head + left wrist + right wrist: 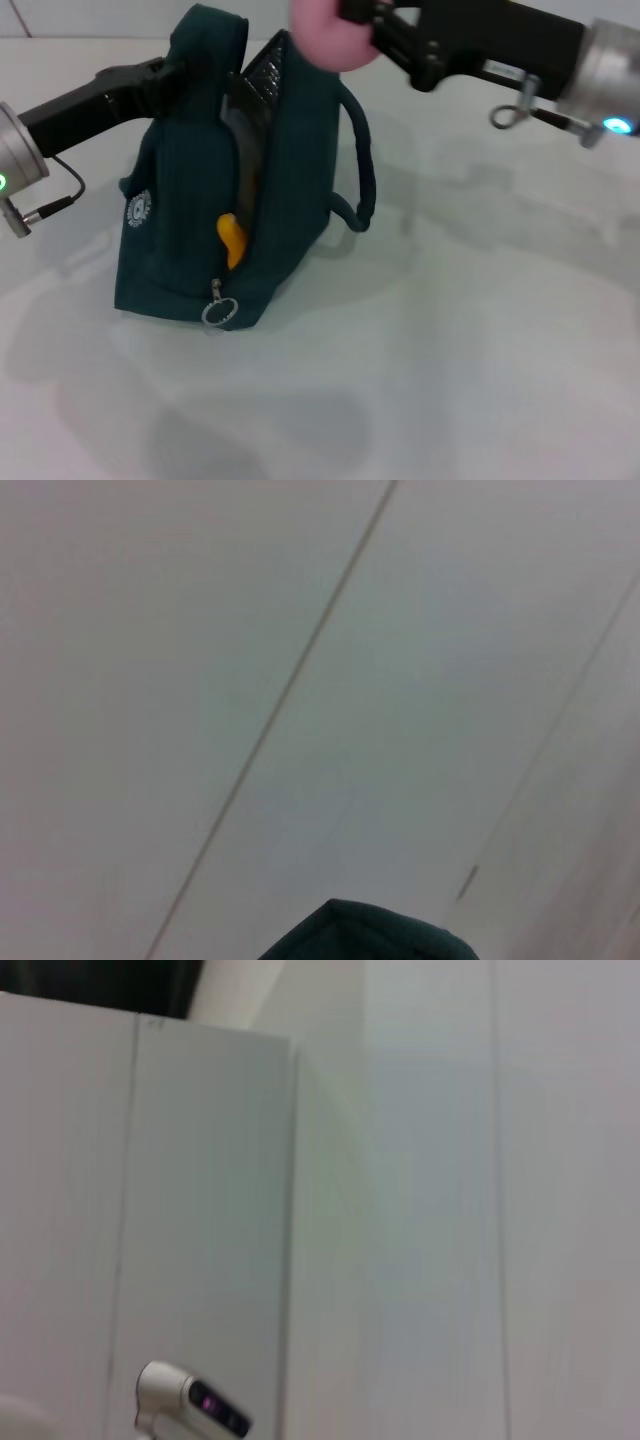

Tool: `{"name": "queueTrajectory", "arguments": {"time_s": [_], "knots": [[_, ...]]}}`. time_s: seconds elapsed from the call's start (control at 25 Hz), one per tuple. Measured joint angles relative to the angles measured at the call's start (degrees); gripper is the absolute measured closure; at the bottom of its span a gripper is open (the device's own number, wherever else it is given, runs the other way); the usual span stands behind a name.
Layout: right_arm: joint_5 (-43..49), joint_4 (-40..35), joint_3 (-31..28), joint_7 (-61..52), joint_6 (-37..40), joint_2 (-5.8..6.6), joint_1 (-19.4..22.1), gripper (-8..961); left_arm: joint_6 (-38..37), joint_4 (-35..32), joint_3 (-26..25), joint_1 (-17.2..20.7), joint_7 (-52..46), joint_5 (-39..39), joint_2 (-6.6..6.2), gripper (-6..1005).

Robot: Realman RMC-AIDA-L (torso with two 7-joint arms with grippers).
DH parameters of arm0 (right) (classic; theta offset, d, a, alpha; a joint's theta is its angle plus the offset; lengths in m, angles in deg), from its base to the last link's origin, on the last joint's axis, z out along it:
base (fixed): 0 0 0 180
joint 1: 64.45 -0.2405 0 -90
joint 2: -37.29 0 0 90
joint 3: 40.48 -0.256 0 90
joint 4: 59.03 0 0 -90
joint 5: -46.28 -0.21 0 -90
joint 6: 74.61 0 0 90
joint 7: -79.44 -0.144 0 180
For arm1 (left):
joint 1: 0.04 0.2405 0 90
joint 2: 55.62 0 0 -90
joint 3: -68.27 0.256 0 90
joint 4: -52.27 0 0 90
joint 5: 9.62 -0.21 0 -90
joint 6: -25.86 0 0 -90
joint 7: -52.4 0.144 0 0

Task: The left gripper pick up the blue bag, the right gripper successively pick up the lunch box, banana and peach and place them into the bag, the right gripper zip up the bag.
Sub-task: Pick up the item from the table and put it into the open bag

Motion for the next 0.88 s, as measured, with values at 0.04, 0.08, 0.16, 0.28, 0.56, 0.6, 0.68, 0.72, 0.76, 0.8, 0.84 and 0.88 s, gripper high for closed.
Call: {"name": "queueTrajectory", "arguments": {"time_s": [0.04,0.08,0.16,0.28,0.56,0.6,0.68,0.72,0.76,0.8,0.84,0.88], "knots": [[0.95,0.08,0.0,-0.85,-0.56,0.0,-0.92,840,-0.38,-0.05,0.0,0.0,0.09,0.15,0.0,841],[0.95,0.08,0.0,-0.85,-0.56,0.0,-0.92,845,-1.0,-0.11,-0.01,0.0,0.17,0.76,0.0,841],[4.7,0.77,0.13,-3.26,-3.3,-0.28,-3.45,853,-1.54,-0.2,-0.01,-0.01,0.21,1.84,-0.03,840],[5.28,1.37,1.27,-3.59,-5.35,-0.52,-4.06,865,-1.91,-0.24,-0.01,-0.25,0.22,2.68,-0.22,840],[4.83,2.63,5.97,-3.12,-11.06,-0.76,-6.73,719,-2.15,-0.29,0.07,-0.72,0.25,2.61,-0.54,838],[4.49,2.48,6.04,-2.8,-11.4,-0.77,-6.93,682,-2.14,-0.3,0.15,-0.79,0.25,2.53,-0.55,838],[3.3,2.3,6.05,-1.9,-12.21,-0.77,-7.6,648,-2.13,-0.31,0.25,-0.87,0.26,2.44,-0.55,837],[2.79,2.3,6.04,-1.53,-12.66,-0.77,-7.99,630,-2.12,-0.31,0.28,-0.88,0.27,2.42,-0.54,837],[2.38,2.39,6.02,-1.28,-13.05,-0.77,-8.37,613,-2.12,-0.31,0.29,-0.91,0.27,2.41,-0.54,837],[2.14,2.6,6.02,-1.14,-13.48,-0.77,-8.91,596,-2.12,-0.31,0.29,-0.94,0.28,2.4,-0.54,837],[1.99,2.83,6.01,-1.05,-13.9,-0.77,-9.39,579,-2.07,-0.31,0.29,-0.94,0.32,2.4,-0.54,836],[1.99,3.02,6.0,-1.03,-14.18,-0.77,-9.72,574,-2.01,-0.31,0.3,-0.95,0.45,2.4,-0.53,836]]}}
